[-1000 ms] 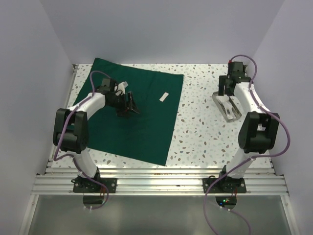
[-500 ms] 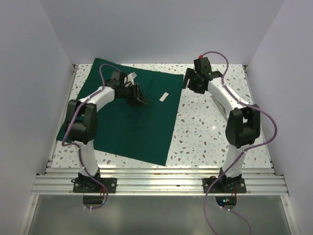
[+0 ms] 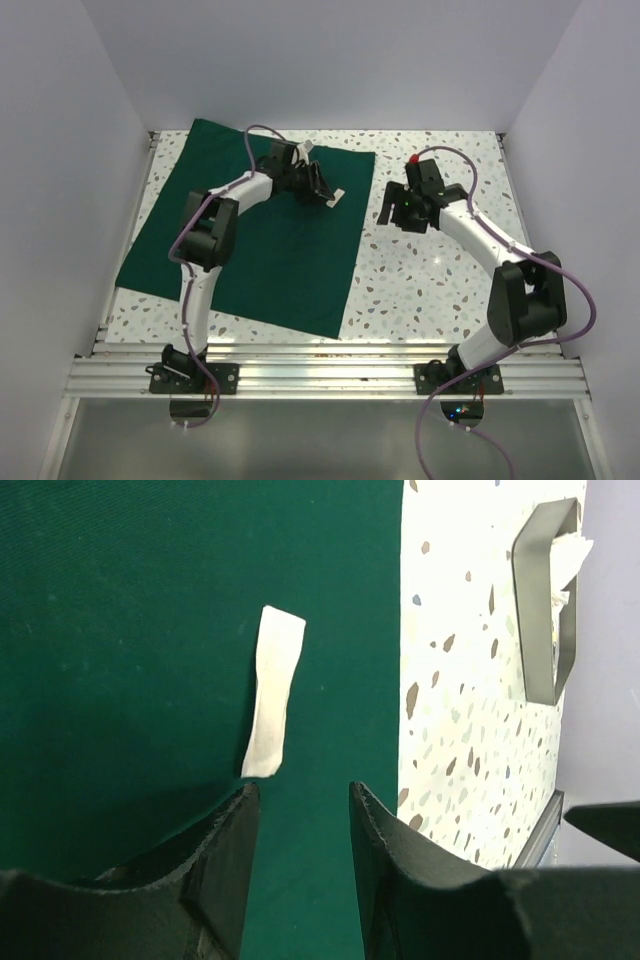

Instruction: Prepare the surgical pack

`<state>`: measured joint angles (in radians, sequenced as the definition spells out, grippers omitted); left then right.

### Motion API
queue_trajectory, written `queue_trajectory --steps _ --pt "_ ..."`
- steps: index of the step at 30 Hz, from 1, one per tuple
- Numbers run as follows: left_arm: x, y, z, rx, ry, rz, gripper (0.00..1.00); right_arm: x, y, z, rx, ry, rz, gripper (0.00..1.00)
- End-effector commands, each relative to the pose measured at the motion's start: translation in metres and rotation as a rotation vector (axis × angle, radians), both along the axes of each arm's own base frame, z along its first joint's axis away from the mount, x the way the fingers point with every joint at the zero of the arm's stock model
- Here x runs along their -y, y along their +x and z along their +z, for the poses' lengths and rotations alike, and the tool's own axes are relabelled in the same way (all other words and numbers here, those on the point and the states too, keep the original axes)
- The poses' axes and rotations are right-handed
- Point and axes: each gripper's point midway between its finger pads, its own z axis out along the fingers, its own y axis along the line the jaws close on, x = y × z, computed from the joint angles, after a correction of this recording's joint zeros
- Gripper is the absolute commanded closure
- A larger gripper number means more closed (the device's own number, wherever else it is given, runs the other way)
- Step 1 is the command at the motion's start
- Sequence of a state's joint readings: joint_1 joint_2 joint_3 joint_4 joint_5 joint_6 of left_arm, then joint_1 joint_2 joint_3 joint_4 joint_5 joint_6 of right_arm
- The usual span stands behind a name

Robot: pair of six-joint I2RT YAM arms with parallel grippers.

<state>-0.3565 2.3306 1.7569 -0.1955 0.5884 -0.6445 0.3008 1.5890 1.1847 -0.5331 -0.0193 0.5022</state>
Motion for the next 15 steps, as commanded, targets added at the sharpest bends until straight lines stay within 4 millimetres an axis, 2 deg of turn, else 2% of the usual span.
queue_trajectory --steps 1,5,11,15 --pt "0.006 0.021 0.008 0.056 -0.012 0.035 0.55 -0.002 0.009 0.024 0.105 0.017 0.037 0.29" --pt "0.011 0.016 -0.004 0.045 0.009 0.026 0.55 -0.003 0.011 0.024 0.108 0.024 0.049 0.29" --pt "0.008 0.02 0.008 0.105 0.018 0.038 0.54 -0.005 0.008 0.017 0.091 0.03 0.056 0.29" --pt "0.001 0.019 -0.011 0.061 0.072 0.058 0.54 -0.004 0.007 0.016 0.089 0.032 0.054 0.29"
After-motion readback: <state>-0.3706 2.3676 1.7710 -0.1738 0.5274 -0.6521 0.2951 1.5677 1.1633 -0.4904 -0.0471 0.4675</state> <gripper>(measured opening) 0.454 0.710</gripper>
